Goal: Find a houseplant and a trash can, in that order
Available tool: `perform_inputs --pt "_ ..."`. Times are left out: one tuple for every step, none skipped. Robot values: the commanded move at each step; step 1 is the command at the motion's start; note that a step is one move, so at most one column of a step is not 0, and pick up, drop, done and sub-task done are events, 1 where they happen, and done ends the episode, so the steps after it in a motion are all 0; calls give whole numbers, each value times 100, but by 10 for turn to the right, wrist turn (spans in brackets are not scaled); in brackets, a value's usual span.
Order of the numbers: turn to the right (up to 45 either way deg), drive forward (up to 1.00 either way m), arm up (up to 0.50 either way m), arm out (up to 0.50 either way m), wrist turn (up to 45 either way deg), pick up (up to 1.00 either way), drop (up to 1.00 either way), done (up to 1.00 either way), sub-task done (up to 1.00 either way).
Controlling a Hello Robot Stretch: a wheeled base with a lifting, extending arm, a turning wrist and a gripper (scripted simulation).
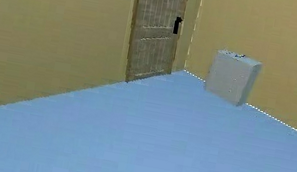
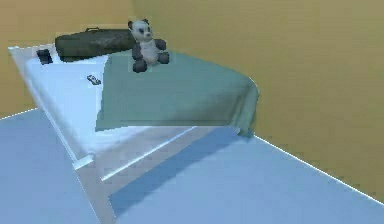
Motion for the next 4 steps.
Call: perform_inputs --pt "-390 0 0 0 0 0 0 0 0" --pt "0 5 0 0 0 0 0 0 0" --pt "-30 0 0 0 0 0 0 0 0" --pt "0 75 0 0 0 0 0 0 0"
